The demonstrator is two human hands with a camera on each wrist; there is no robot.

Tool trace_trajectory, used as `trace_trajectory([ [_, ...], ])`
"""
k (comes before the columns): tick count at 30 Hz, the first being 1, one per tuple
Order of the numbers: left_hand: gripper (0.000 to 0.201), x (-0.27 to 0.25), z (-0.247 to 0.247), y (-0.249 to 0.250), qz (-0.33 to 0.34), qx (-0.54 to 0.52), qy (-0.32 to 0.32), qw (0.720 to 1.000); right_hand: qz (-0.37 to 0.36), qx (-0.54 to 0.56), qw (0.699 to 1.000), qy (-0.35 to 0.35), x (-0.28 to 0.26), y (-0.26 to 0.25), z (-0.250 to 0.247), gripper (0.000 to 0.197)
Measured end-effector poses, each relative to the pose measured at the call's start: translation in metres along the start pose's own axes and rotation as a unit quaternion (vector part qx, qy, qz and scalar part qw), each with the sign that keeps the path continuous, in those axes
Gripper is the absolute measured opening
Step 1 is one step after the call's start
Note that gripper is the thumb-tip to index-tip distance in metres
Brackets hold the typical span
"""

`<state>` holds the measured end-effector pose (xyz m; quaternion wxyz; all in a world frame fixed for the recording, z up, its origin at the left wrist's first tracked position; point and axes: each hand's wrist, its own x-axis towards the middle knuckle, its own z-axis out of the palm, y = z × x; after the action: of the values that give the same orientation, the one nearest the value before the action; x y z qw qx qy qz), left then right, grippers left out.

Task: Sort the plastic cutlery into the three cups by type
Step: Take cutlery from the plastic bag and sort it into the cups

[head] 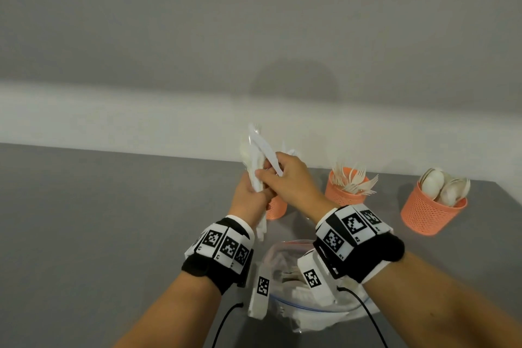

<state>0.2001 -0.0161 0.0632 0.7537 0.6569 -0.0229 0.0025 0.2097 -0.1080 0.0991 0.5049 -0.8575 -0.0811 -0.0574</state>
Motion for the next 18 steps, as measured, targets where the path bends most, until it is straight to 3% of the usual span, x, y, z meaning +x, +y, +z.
trace_trajectory([
  [5,0.031,-0.002,-0.007,-0.006,-0.010,-0.064,-0.047,0.997,0.057,0.101,0.992,-0.053,-0.004,-0.001,-0.010,0.011],
  [8,0.020,-0.006,-0.009,-0.004,-0.026,-0.098,-0.079,0.992,0.114,0.153,0.980,-0.051,-0.001,0.003,-0.010,0.011],
  [11,0.010,-0.005,-0.009,-0.003,-0.065,-0.092,-0.047,0.993,0.142,0.173,0.974,-0.036,0.002,0.006,-0.010,0.013],
  [13,0.019,-0.002,-0.010,-0.004,-0.085,-0.092,-0.026,0.992,0.135,0.165,0.976,-0.041,0.000,0.008,-0.009,0.014],
  [18,0.023,-0.005,-0.010,0.004,-0.093,-0.150,-0.023,0.984,0.072,0.011,0.997,-0.030,-0.002,0.013,-0.004,0.018],
])
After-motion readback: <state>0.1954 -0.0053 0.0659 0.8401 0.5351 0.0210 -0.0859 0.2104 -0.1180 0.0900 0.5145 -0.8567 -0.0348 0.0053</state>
